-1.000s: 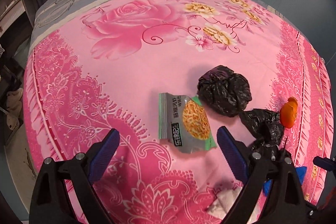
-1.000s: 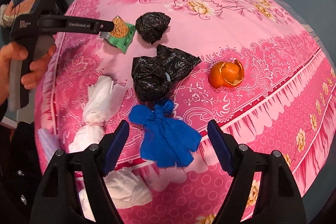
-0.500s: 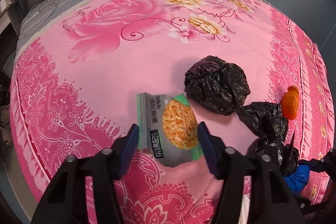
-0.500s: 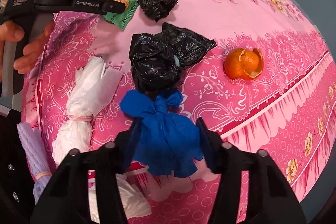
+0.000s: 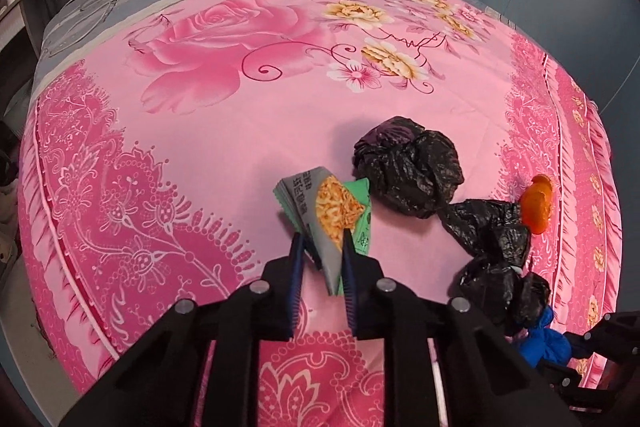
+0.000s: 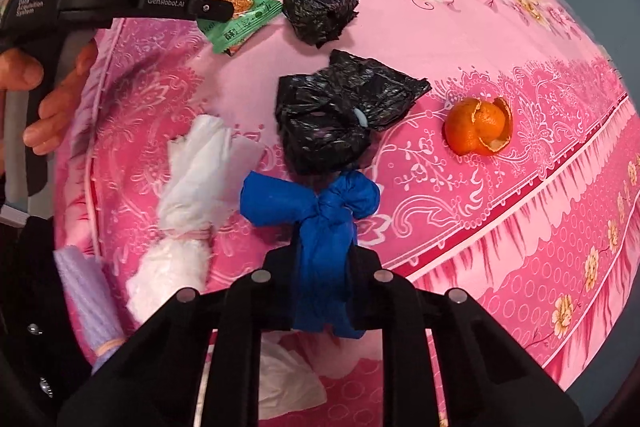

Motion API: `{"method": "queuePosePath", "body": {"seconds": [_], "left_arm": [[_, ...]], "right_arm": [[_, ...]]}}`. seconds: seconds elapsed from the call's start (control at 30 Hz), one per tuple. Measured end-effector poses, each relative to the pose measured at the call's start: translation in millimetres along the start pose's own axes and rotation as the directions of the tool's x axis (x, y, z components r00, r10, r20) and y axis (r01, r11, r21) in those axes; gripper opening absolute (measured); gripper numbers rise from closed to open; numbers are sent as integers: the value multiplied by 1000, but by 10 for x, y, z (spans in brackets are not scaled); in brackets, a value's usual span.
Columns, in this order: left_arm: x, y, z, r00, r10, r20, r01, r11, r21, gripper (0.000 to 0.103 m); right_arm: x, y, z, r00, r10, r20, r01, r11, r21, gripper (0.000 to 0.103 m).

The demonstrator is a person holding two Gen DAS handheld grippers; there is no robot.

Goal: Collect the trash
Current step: 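Grasp the green snack packet with the left tool while the right tool grasps the blue glove, then carry the green packet and blue glove in both tools over the yellow-rimmed bin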

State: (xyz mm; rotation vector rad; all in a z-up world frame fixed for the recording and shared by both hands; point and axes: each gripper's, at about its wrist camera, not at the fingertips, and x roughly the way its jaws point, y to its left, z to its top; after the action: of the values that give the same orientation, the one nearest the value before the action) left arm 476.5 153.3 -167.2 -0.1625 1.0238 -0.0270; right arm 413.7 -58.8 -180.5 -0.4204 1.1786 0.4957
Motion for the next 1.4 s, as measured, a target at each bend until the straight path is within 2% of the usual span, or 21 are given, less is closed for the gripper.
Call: {"method": "queuePosePath", "body": {"seconds": [0.23,0.47,0.7,1.0,1.4], "left_arm": [[-371,65,-96,999,4,39,-4,1000,-3,17],[-689,149,-309,998,-4,61,6,999,-40,17],[-1000,147,-516,997,-2,79,5,999,-36,17],[-1412,-11,-801,993,-27,112,29,999,-15,17],[-1929,-450,-1052,983,-77,166,73,997,28,17]], "right_arm": [[-349,116,-91,998,45,50,-46,999,16,16],[-779,225,-230,993,39,113,-41,999,22,16],[-1139,269,-435,987,31,156,-38,998,40,16],[-1652,281,-794,970,24,241,-50,993,104,16],[-2309,169,-1359,943,-33,330,-27,984,176,16]]}}
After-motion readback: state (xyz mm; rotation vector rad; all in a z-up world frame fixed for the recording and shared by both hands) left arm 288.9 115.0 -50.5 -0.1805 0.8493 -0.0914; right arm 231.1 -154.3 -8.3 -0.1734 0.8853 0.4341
